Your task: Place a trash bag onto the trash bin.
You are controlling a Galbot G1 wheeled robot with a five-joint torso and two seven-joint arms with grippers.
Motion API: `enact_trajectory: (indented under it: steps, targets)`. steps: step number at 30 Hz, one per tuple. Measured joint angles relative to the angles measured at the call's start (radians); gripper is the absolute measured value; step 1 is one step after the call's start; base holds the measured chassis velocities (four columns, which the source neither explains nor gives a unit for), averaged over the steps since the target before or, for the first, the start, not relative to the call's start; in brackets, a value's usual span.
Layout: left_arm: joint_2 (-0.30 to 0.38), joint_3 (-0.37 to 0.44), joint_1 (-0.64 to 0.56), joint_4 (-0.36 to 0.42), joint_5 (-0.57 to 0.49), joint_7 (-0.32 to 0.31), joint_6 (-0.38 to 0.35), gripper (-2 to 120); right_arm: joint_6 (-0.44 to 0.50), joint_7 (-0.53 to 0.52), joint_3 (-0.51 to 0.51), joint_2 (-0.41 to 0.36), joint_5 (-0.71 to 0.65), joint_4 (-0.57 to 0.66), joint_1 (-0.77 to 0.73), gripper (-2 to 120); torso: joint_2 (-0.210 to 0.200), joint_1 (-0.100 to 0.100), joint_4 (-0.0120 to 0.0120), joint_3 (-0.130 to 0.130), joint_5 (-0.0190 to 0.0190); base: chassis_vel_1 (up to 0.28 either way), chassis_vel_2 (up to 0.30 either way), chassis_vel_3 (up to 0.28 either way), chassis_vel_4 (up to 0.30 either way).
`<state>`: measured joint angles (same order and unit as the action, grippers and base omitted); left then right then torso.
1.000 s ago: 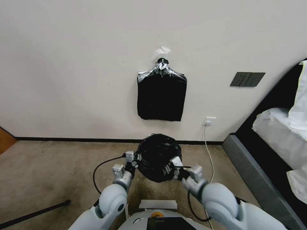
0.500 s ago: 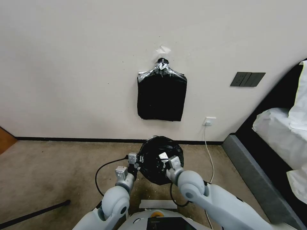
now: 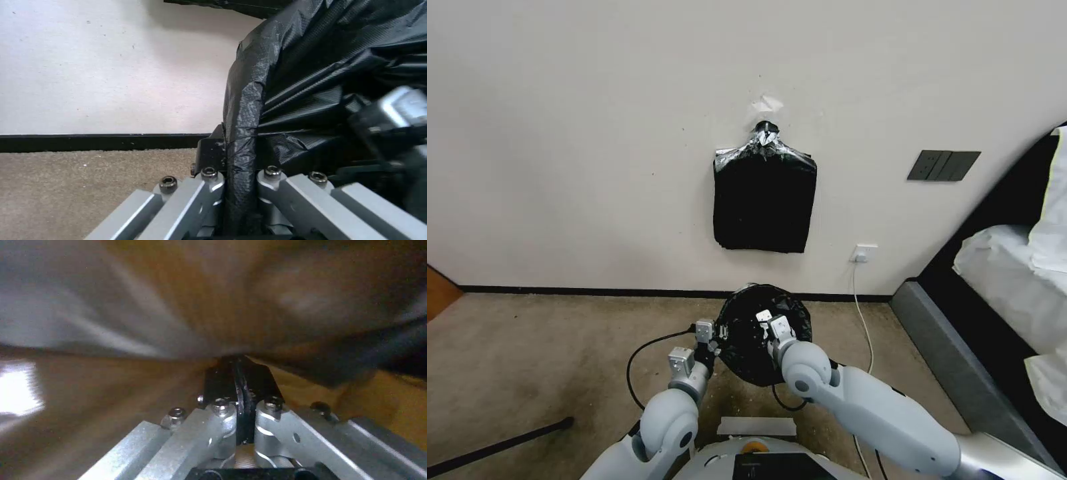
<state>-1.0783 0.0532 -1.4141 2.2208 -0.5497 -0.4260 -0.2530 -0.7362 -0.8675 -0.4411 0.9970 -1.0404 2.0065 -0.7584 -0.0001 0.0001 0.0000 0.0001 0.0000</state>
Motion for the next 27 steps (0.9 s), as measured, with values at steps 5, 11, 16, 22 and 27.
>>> enact_trajectory:
  steps: [5, 11, 16, 22, 27]
  targets:
    - [0.0, 0.002, 0.0, 0.002, -0.001, 0.0, 0.0, 1, 0.0, -0.014, -0.013, 0.003, -0.005, -0.026, 0.004, 0, 0.0, 0.0, 0.0, 0.0, 0.0001, 0.0, 0.0, 0.0, 0.0]
    - [-0.004, -0.002, -0.001, 0.005, -0.006, 0.0, 0.0, 1, 0.0, -0.024, -0.023, 0.012, -0.008, -0.069, 0.017, 0, 0.0, 0.0, 0.0, 0.0, 0.0, 0.0, 0.0, 0.0, 0.0]
    - [-0.005, -0.004, 0.001, 0.006, -0.007, 0.0, 0.0, 1, 0.001, -0.034, -0.025, 0.019, -0.018, -0.09, 0.026, 0, 0.0, 0.0, 0.0, 0.0, 0.0, 0.0, 0.0, 0.0, 0.0]
    - [-0.002, -0.001, -0.001, 0.012, -0.021, 0.0, 0.0, 1, 0.001, -0.038, -0.025, 0.025, -0.019, -0.11, 0.028, 0, 0.0, 0.0, 0.0, 0.0, 0.0, 0.0, 0.0, 0.0, 0.0]
    - [-0.001, 0.002, -0.006, 0.019, -0.028, 0.0, 0.0, 1, 0.001, -0.038, -0.024, 0.029, -0.016, -0.124, 0.027, 0, 0.0, 0.0, 0.0, 0.0, 0.0, 0.0, 0.0, 0.0, 0.0]
